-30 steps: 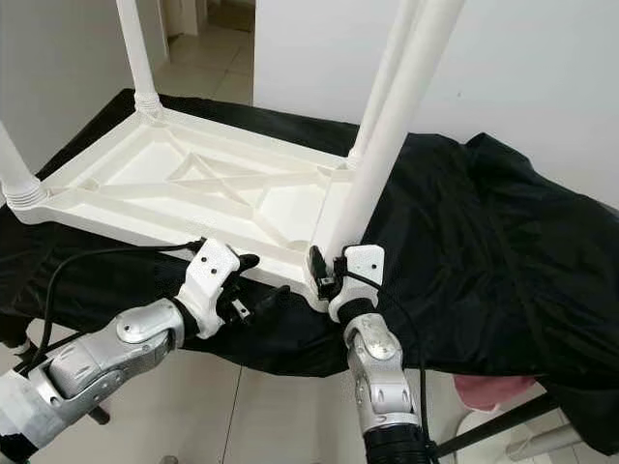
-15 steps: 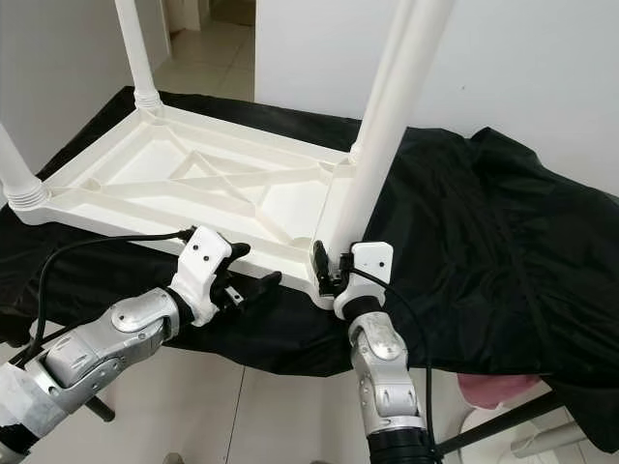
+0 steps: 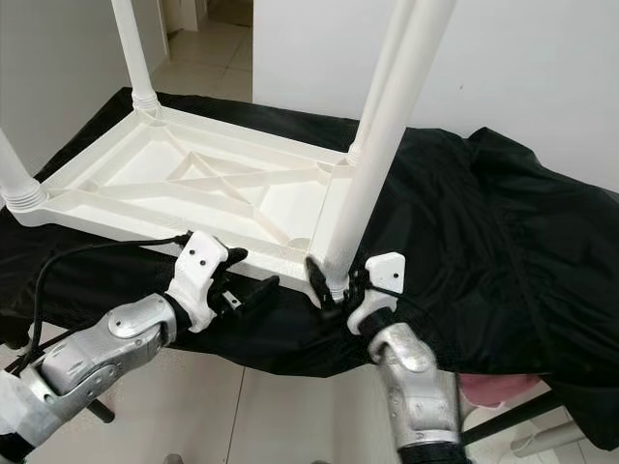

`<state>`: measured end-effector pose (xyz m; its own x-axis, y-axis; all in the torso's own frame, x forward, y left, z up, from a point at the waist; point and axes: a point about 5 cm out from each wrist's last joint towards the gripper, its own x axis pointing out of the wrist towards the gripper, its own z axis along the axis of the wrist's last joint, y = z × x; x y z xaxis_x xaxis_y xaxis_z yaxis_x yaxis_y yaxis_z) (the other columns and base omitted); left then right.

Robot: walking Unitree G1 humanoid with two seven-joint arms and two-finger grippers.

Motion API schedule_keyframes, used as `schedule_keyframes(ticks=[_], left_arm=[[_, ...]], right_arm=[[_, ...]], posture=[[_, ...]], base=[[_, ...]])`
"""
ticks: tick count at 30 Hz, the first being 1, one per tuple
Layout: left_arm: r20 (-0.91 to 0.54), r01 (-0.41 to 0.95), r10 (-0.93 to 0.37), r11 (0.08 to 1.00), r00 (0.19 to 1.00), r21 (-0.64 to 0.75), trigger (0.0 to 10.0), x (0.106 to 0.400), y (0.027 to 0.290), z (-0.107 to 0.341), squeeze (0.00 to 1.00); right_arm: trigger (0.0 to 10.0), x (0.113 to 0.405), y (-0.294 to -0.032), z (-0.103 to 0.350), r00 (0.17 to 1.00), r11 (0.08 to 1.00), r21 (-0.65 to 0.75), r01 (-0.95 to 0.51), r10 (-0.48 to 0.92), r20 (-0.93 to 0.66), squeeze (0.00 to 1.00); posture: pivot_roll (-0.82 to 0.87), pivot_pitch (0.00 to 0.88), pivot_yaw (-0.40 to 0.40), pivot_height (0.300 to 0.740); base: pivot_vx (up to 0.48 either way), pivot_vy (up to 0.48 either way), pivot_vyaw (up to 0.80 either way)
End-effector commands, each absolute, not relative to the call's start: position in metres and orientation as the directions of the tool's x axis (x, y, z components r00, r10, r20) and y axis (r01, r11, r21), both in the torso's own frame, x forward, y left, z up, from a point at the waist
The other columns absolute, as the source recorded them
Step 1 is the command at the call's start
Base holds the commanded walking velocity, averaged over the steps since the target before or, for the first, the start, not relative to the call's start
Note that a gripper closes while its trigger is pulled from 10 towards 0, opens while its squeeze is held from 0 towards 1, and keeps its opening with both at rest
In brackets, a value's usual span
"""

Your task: Building children table

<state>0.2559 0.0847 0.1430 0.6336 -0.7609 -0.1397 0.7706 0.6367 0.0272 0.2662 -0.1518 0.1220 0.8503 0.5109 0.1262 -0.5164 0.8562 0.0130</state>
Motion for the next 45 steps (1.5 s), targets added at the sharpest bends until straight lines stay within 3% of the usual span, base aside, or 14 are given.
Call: schedule_keyframes(ticks=[1, 9, 10, 11, 12, 13, 14, 15, 16, 26, 27, 37, 45], left_arm=[[-0.172, 0.967, -0.955, 0.251, 0.24, -0.041, 10.0, 0.231, 0.072, 0.138, 0.0], [-0.179, 0.97, -0.957, 0.239, 0.228, -0.043, 10.0, 0.23, 0.069, 0.138, 0.0], [-0.181, 0.971, -0.957, 0.237, 0.226, -0.041, 10.0, 0.23, 0.069, 0.139, 0.0], [-0.181, 0.971, -0.957, 0.237, 0.226, -0.041, 10.0, 0.23, 0.069, 0.139, 0.0], [-0.182, 0.971, -0.957, 0.235, 0.225, -0.036, 10.0, 0.231, 0.069, 0.139, 0.0], [-0.182, 0.971, -0.957, 0.235, 0.225, -0.036, 10.0, 0.231, 0.069, 0.139, 0.0], [-0.182, 0.971, -0.957, 0.235, 0.226, -0.032, 10.0, 0.231, 0.068, 0.139, 0.0], [-0.182, 0.971, -0.957, 0.235, 0.226, -0.032, 10.0, 0.231, 0.068, 0.139, 0.0], [-0.182, 0.972, -0.957, 0.234, 0.225, -0.028, 10.0, 0.232, 0.068, 0.14, 0.0], [-0.18, 0.972, -0.956, 0.236, 0.232, -0.001, 10.0, 0.235, 0.066, 0.142, 0.0], [-0.181, 0.972, -0.956, 0.234, 0.231, 0.001, 10.0, 0.235, 0.065, 0.142, 0.0], [-0.175, 0.967, -0.951, 0.255, 0.256, 0.025, 10.0, 0.24, 0.065, 0.141, 0.0], [-0.164, 0.953, -0.939, 0.3, 0.302, 0.039, 10.0, 0.248, 0.065, 0.14, 0.0]], right_arm=[[10.0, 0.27, -0.155, 0.12, 0.82, 0.825, 0.006, -0.566, 0.561, 0.114, 0.0], [10.0, 0.289, -0.158, 0.119, 0.785, 0.788, -0.041, -0.615, 0.616, 0.073, 0.0], [9.4, 0.292, -0.158, 0.118, 0.779, 0.782, -0.044, -0.622, 0.623, 0.065, 0.0], [9.4, 0.292, -0.158, 0.118, 0.779, 0.782, -0.044, -0.622, 0.623, 0.065, 0.0], [8.2, 0.295, -0.157, 0.117, 0.775, 0.777, -0.046, -0.628, 0.63, 0.058, 0.0], [8.2, 0.295, -0.157, 0.117, 0.775, 0.777, -0.046, -0.628, 0.63, 0.058, 0.0], [3.7, 0.3, -0.155, 0.116, 0.772, 0.774, -0.046, -0.632, 0.634, 0.055, 0.0], [3.7, 0.3, -0.155, 0.116, 0.772, 0.774, -0.046, -0.632, 0.634, 0.055, 0.0], [0.0, 0.304, -0.152, 0.115, 0.767, 0.769, -0.042, -0.638, 0.64, 0.054, 0.0], [0.0, 0.305, -0.147, 0.108, 0.76, 0.762, -0.034, -0.647, 0.648, 0.047, 0.0], [10.0, 0.304, -0.148, 0.108, 0.768, 0.769, -0.027, -0.638, 0.639, 0.051, 0.0], [10.0, 0.295, -0.15, 0.101, 0.861, 0.861, -0.022, -0.508, 0.508, 0.029, 0.0], [10.0, 0.284, -0.144, 0.095, 0.972, 0.972, 0.023, -0.232, 0.231, 0.033, 0.0]], posture=[[0.0, 0.0, -0.078, 0.74], [0.0, 0.0, -0.072, 0.74], [0.0, 0.0, -0.07, 0.74], [0.0, 0.0, -0.07, 0.74], [0.0, 0.0, -0.069, 0.74], [0.0, 0.0, -0.069, 0.74], [0.0, 0.0, -0.069, 0.74], [0.0, 0.0, -0.069, 0.74], [0.01, 0.0, -0.068, 0.74], [0.0, 0.0, -0.062, 0.74], [0.0, 0.0, -0.065, 0.74], [-0.01, 0.0, -0.068, 0.74], [-0.02, 0.0, -0.077, 0.74]], base=[[0.0, 0.0, 0.0], [0.0, 0.0, 0.0], [0.0, 0.0, 0.0], [0.0, 0.0, 0.0], [0.0, 0.0, 0.0], [0.0, 0.0, 0.0], [0.0, 0.0, 0.0], [0.0, 0.0, 0.0], [0.0, 0.0, 0.0], [0.0, 0.0, 0.0], [0.0, 0.0, 0.0], [0.0, 0.0, 0.0], [0.0, 0.0, 0.0]])
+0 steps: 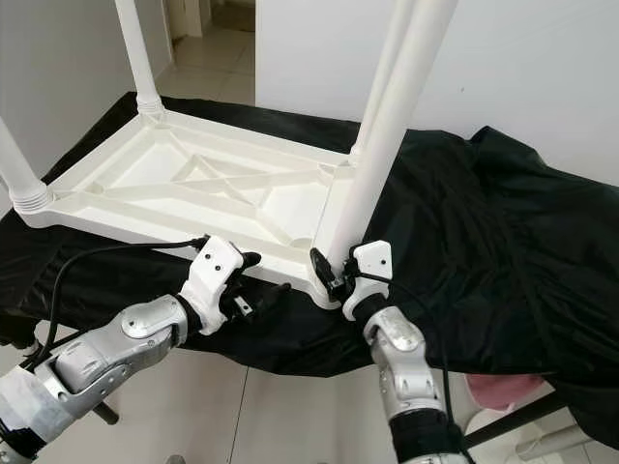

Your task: Building children table

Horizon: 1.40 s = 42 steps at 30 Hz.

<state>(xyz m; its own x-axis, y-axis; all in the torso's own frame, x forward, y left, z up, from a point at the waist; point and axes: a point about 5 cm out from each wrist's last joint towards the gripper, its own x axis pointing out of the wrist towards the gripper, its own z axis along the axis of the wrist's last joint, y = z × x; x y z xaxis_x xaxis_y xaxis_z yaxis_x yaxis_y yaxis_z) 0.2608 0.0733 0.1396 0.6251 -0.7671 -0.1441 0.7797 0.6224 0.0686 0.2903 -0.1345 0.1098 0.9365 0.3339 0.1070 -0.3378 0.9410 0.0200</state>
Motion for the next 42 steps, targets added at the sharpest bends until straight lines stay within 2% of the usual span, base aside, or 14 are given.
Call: schedule_keyframes(ticks=[1, 3, 6, 16, 17, 24, 25, 28, 29, 31, 32, 33, 35, 42], left_arm=[[-0.164, 0.953, -0.939, 0.3, 0.302, 0.039, 10.0, 0.248, 0.065, 0.14, 0.0], [-0.164, 0.951, -0.937, 0.307, 0.309, 0.04, 10.0, 0.25, 0.065, 0.14, 0.0], [-0.162, 0.95, -0.936, 0.309, 0.312, 0.041, 10.0, 0.251, 0.065, 0.141, 0.0], [-0.162, 0.95, -0.936, 0.31, 0.312, 0.04, 10.0, 0.253, 0.065, 0.141, 0.0], [-0.159, 0.949, -0.935, 0.313, 0.315, 0.039, 10.0, 0.254, 0.065, 0.141, 0.0], [-0.154, 0.948, -0.935, 0.317, 0.319, 0.038, 10.0, 0.254, 0.065, 0.141, 0.0], [-0.153, 0.948, -0.936, 0.315, 0.317, 0.037, 10.0, 0.255, 0.065, 0.143, 0.0], [-0.153, 0.948, -0.936, 0.315, 0.317, 0.037, 10.0, 0.256, 0.067, 0.144, 0.0], [-0.156, 0.948, -0.935, 0.315, 0.317, 0.037, 10.0, 0.257, 0.07, 0.145, 0.0], [-0.156, 0.948, -0.935, 0.315, 0.317, 0.037, 10.0, 0.257, 0.07, 0.145, 0.0], [-0.161, 0.948, -0.935, 0.315, 0.317, 0.04, 10.0, 0.258, 0.07, 0.144, 0.0], [-0.161, 0.948, -0.935, 0.315, 0.317, 0.04, 10.0, 0.258, 0.07, 0.144, 0.0], [-0.159, 0.951, -0.938, 0.305, 0.309, 0.048, 10.0, 0.256, 0.068, 0.144, 0.0], [-0.129, 0.956, -0.947, 0.29, 0.293, 0.044, 10.0, 0.245, 0.064, 0.144, 0.0]], right_arm=[[10.0, 0.284, -0.144, 0.095, 0.972, 0.972, 0.023, -0.232, 0.231, 0.033, 0.0], [10.0, 0.28, -0.139, 0.094, 0.99, 0.989, 0.053, -0.135, 0.133, 0.034, 0.0], [10.0, 0.279, -0.137, 0.095, 0.994, 0.992, 0.07, -0.104, 0.102, 0.035, 0.0], [10.0, 0.271, -0.134, 0.102, 0.99, 0.988, 0.076, -0.133, 0.128, 0.065, 0.0], [10.0, 0.27, -0.137, 0.103, 0.989, 0.987, 0.079, -0.137, 0.132, 0.067, 1.0], [10.0, 0.268, -0.145, 0.105, 0.984, 0.985, 0.06, -0.162, 0.157, 0.085, 1.0], [10.0, 0.267, -0.148, 0.108, 0.977, 0.979, 0.052, -0.197, 0.192, 0.097, 0.0], [10.0, 0.266, -0.149, 0.11, 0.963, 0.967, 0.044, -0.252, 0.247, 0.108, 0.0], [10.0, 0.268, -0.15, 0.115, 0.939, 0.944, 0.029, -0.329, 0.324, 0.119, 0.0], [10.0, 0.268, -0.15, 0.115, 0.939, 0.944, 0.029, -0.329, 0.324, 0.119, 0.0], [10.0, 0.27, -0.152, 0.119, 0.906, 0.912, 0.017, -0.41, 0.405, 0.125, 0.0], [10.0, 0.27, -0.152, 0.119, 0.906, 0.912, 0.017, -0.41, 0.405, 0.125, 0.0], [10.0, 0.275, -0.155, 0.122, 0.845, 0.852, -0.031, -0.522, 0.522, 0.119, 0.0], [10.0, 0.288, -0.153, 0.123, 0.766, 0.771, -0.04, -0.635, 0.636, 0.099, 0.0]], posture=[[-0.02, 0.0, -0.077, 0.74], [-0.03, 0.0, -0.077, 0.74], [-0.03, 0.0, -0.074, 0.74], [-0.04, 0.0, -0.078, 0.74], [-0.03, 0.0, -0.078, 0.74], [-0.04, 0.0, -0.071, 0.74], [-0.03, 0.0, -0.066, 0.74], [-0.04, 0.0, -0.062, 0.74], [-0.05, 0.0, -0.061, 0.74], [-0.05, 0.0, -0.061, 0.74], [-0.04, 0.0, -0.051, 0.74], [-0.04, 0.0, -0.051, 0.74], [-0.02, 0.0, -0.055, 0.74], [0.01, 0.0, -0.067, 0.74]], base=[[0.0, 0.0, 0.0], [0.0, 0.0, 0.0], [0.0, 0.0, 0.0], [0.0, 0.0, 0.0], [0.0, 0.0, 0.0], [0.0, 0.0, 0.0], [0.0, 0.0, 0.0], [0.0, 0.0, 0.0], [0.0, 0.0, 0.0], [0.0, 0.0, 0.0], [0.0, 0.0, 0.0], [0.0, 0.0, 0.0], [0.0, 0.0, 0.0], [0.0, 0.0, 0.0]])
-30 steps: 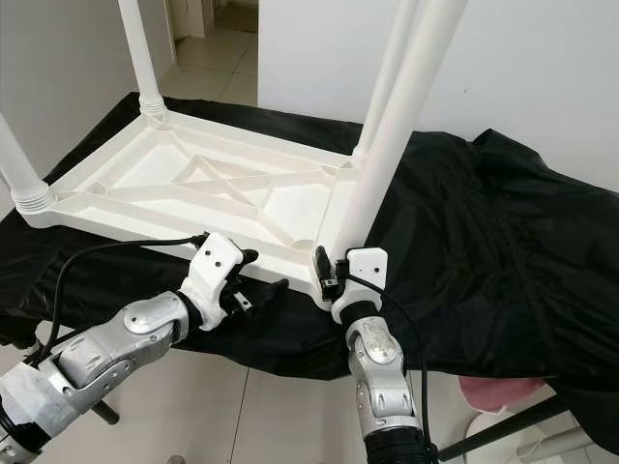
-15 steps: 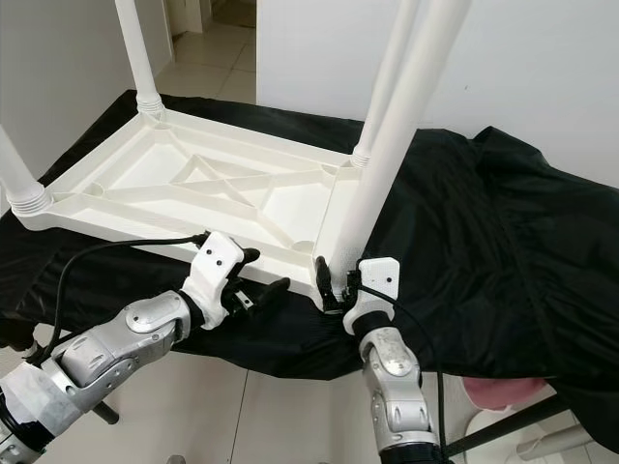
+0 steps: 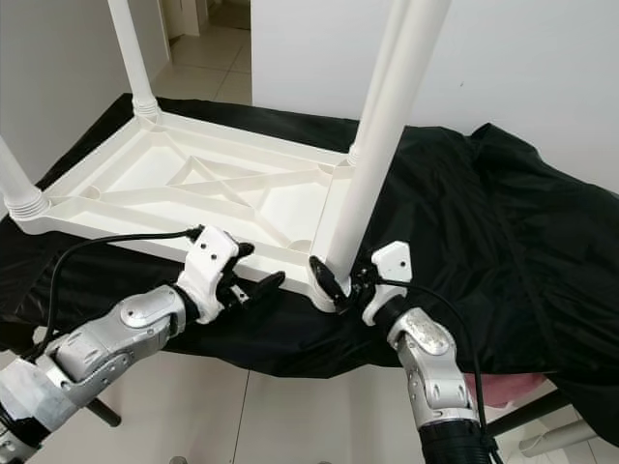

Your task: Building children table

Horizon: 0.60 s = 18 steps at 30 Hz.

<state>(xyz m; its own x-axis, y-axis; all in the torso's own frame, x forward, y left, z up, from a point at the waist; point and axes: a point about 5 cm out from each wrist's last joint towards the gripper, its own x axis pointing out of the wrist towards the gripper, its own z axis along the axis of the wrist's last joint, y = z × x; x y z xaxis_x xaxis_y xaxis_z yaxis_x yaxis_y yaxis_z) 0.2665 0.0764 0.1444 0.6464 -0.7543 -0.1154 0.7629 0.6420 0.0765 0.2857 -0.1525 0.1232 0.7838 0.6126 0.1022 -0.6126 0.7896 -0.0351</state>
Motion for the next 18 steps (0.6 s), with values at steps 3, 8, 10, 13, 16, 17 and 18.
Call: schedule_keyframes(ticks=[3, 8, 10, 13, 16, 17, 18], left_arm=[[-0.122, 0.956, -0.948, 0.29, 0.294, 0.048, 10.0, 0.239, 0.062, 0.141, 0.0], [-0.097, 0.96, -0.955, 0.275, 0.279, 0.051, 10.0, 0.234, 0.06, 0.141, 0.0], [-0.096, 0.96, -0.956, 0.274, 0.278, 0.049, 10.0, 0.234, 0.06, 0.14, 0.0], [-0.101, 0.961, -0.956, 0.271, 0.275, 0.056, 10.0, 0.233, 0.059, 0.139, 0.0], [-0.104, 0.961, -0.956, 0.271, 0.275, 0.045, 10.0, 0.233, 0.058, 0.137, 0.0], [-0.103, 0.961, -0.955, 0.275, 0.278, 0.041, 10.0, 0.233, 0.057, 0.137, 0.0], [-0.103, 0.961, -0.955, 0.275, 0.278, 0.041, 10.0, 0.233, 0.057, 0.137, 0.0]], right_arm=[[9.8, 0.297, -0.151, 0.122, 0.739, 0.743, -0.045, -0.668, 0.669, 0.079, 0.0], [0.0, 0.308, -0.154, 0.115, 0.737, 0.738, -0.06, -0.672, 0.675, 0.033, 0.0], [0.0, 0.31, -0.156, 0.113, 0.747, 0.747, -0.065, -0.662, 0.664, 0.024, 0.0], [0.0, 0.312, -0.157, 0.112, 0.749, 0.749, -0.053, -0.66, 0.662, 0.023, 0.0], [0.0, 0.311, -0.156, 0.112, 0.751, 0.752, -0.037, -0.658, 0.659, 0.037, 0.0], [0.0, 0.311, -0.156, 0.112, 0.753, 0.754, -0.03, -0.656, 0.657, 0.042, 0.0], [0.0, 0.311, -0.156, 0.112, 0.753, 0.754, -0.03, -0.656, 0.657, 0.042, 0.0]], posture=[[0.02, 0.0, -0.068, 0.74], [0.03, 0.0, -0.074, 0.74], [0.03, 0.0, -0.075, 0.74], [0.02, 0.0, -0.075, 0.74], [0.02, 0.0, -0.082, 0.74], [0.02, 0.0, -0.082, 0.74], [0.02, 0.0, -0.082, 0.74]], base=[[0.0, 0.0, 0.0], [0.0, 0.0, 0.0], [0.0, 0.0, 0.0], [0.0, 0.0, 0.0], [0.0, 0.0, 0.0], [0.0, 0.0, 0.0], [0.0, 0.0, 0.0]])
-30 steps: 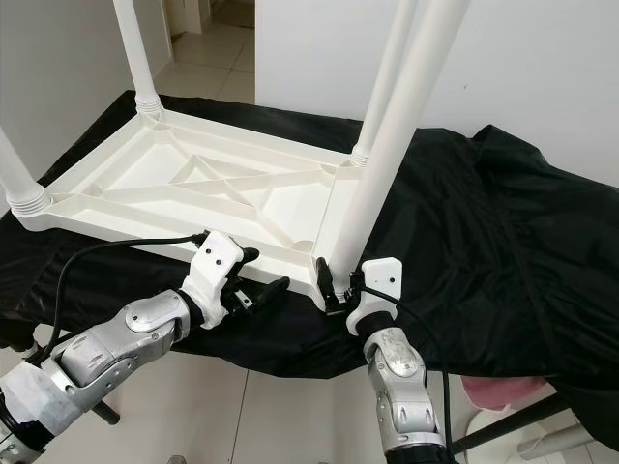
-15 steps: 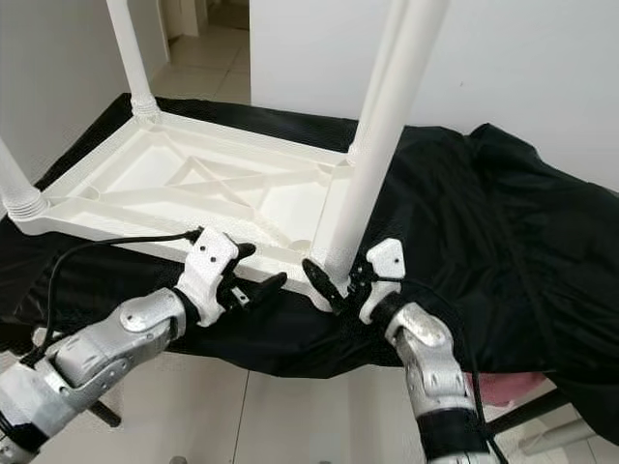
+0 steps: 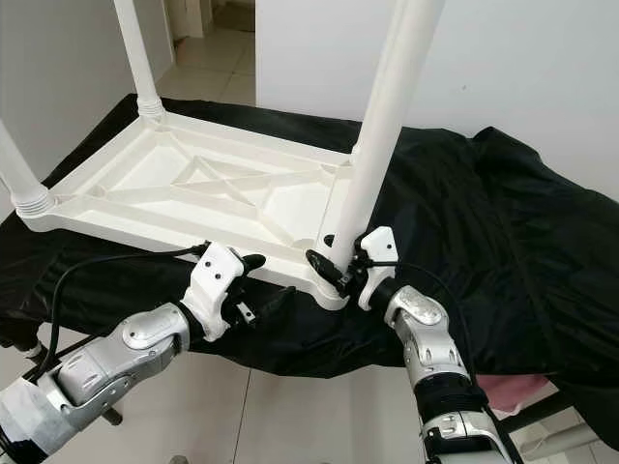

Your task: Building children table

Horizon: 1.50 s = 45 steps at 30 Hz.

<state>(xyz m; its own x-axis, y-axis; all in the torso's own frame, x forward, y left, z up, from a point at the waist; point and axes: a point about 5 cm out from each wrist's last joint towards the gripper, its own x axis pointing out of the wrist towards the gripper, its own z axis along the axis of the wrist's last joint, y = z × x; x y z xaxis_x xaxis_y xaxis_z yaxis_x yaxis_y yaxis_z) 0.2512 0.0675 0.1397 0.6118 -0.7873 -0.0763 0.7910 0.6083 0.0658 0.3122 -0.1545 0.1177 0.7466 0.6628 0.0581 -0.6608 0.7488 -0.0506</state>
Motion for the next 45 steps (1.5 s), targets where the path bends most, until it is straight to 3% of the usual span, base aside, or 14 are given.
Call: schedule_keyframes(ticks=[1, 2, 3, 4, 9, 12, 16, 21, 25, 27, 36, 37, 44, 45], left_arm=[[-0.1, 0.96, -0.955, 0.279, 0.28, 0.025, 10.0, 0.234, 0.057, 0.137, 0.0], [-0.1, 0.96, -0.955, 0.279, 0.28, 0.025, 10.0, 0.234, 0.057, 0.137, 0.0], [-0.097, 0.959, -0.954, 0.284, 0.285, 0.018, 10.0, 0.235, 0.056, 0.138, 0.0], [-0.094, 0.957, -0.952, 0.291, 0.29, 0.002, 10.0, 0.236, 0.056, 0.138, 0.0], [-0.086, 0.953, -0.949, 0.304, 0.303, 0.01, 10.0, 0.241, 0.054, 0.139, 0.0], [-0.077, 0.947, -0.944, 0.316, 0.32, 0.053, 10.0, 0.246, 0.054, 0.14, 0.0], [-0.078, 0.944, -0.941, 0.326, 0.329, 0.056, 10.0, 0.248, 0.055, 0.139, 0.0], [-0.061, 0.88, -0.879, 0.467, 0.472, 0.086, 10.0, 0.262, 0.064, 0.143, 0.0], [-0.039, 0.871, -0.872, 0.482, 0.487, 0.094, 10.0, 0.264, 0.066, 0.144, 0.0], [-0.026, 0.868, -0.87, 0.49, 0.493, 0.076, 10.0, 0.263, 0.07, 0.143, 0.0], [-0.059, 0.855, -0.853, 0.517, 0.519, 0.038, 10.0, 0.259, 0.075, 0.136, 0.0], [-0.07, 0.854, -0.851, 0.52, 0.521, 0.033, 10.0, 0.257, 0.075, 0.134, 0.0], [-0.108, 0.878, -0.873, 0.479, 0.475, -0.011, 10.0, 0.254, 0.072, 0.129, 0.0], [-0.11, 0.89, -0.884, 0.456, 0.454, 0.001, 10.0, 0.251, 0.07, 0.129, 0.0]], right_arm=[[0.0, 0.31, -0.156, 0.112, 0.753, 0.755, -0.028, -0.656, 0.656, 0.046, 0.0], [0.0, 0.31, -0.156, 0.112, 0.753, 0.755, -0.028, -0.656, 0.656, 0.046, 0.0], [4.4, 0.309, -0.157, 0.111, 0.759, 0.76, -0.026, -0.649, 0.649, 0.051, 0.0], [10.0, 0.308, -0.158, 0.112, 0.771, 0.773, -0.021, -0.634, 0.634, 0.06, 0.0], [10.0, 0.304, -0.161, 0.113, 0.846, 0.85, -0.002, -0.526, 0.524, 0.103, 0.0], [10.0, 0.299, -0.162, 0.111, 0.92, 0.927, -0.013, -0.375, 0.374, 0.118, 0.0], [10.0, 0.296, -0.161, 0.11, 0.947, 0.954, -0.002, -0.301, 0.299, 0.121, 0.0], [10.0, 0.287, -0.144, 0.103, 0.976, 0.978, 0.057, -0.2, 0.194, 0.095, 0.0], [10.0, 0.286, -0.14, 0.1, 0.988, 0.987, 0.082, -0.138, 0.131, 0.077, 0.0], [10.0, 0.282, -0.131, 0.098, 0.999, 0.991, 0.137, -0.008, 0.001, 0.052, 0.0], [10.0, 0.282, -0.122, 0.106, 0.996, 0.986, 0.149, -0.069, 0.058, 0.075, 0.0], [10.0, 0.282, -0.124, 0.109, 0.992, 0.984, 0.146, -0.102, 0.089, 0.094, 1.0], [10.0, 0.278, -0.135, 0.118, 0.969, 0.968, 0.122, -0.221, 0.204, 0.137, 1.0], [10.0, 0.278, -0.14, 0.118, 0.95, 0.949, 0.104, -0.296, 0.282, 0.132, 0.12]], posture=[[0.02, 0.0, -0.082, 0.74], [0.02, 0.0, -0.082, 0.74], [0.01, 0.0, -0.083, 0.74], [0.01, 0.0, -0.08, 0.74], [-0.02, 0.0, -0.074, 0.74], [-0.03, 0.0, -0.067, 0.74], [-0.04, 0.0, -0.064, 0.74], [-0.04, 0.0, -0.053, 0.74], [-0.04, 0.0, -0.053, 0.74], [-0.04, 0.0, -0.052, 0.74], [-0.05, 0.0, -0.049, 0.74], [-0.05, 0.0, -0.06, 0.74], [-0.04, 0.0, -0.067, 0.74], [-0.03, 0.0, -0.075, 0.74]], base=[[0.0, 0.0, 0.0], [0.0, 0.0, 0.0], [0.0, 0.0, 0.0], [0.0, 0.0, 0.0], [0.0, 0.0, 0.0], [0.0, 0.0, 0.0], [0.0, 0.0, 0.0], [0.0, 0.0, 0.0], [0.0, 0.0, 0.0], [0.0, 0.0, 0.0], [0.0, 0.0, 0.0], [0.0, 0.0, 0.0], [0.0, 0.0, 0.0], [0.0, 0.0, 0.0]])
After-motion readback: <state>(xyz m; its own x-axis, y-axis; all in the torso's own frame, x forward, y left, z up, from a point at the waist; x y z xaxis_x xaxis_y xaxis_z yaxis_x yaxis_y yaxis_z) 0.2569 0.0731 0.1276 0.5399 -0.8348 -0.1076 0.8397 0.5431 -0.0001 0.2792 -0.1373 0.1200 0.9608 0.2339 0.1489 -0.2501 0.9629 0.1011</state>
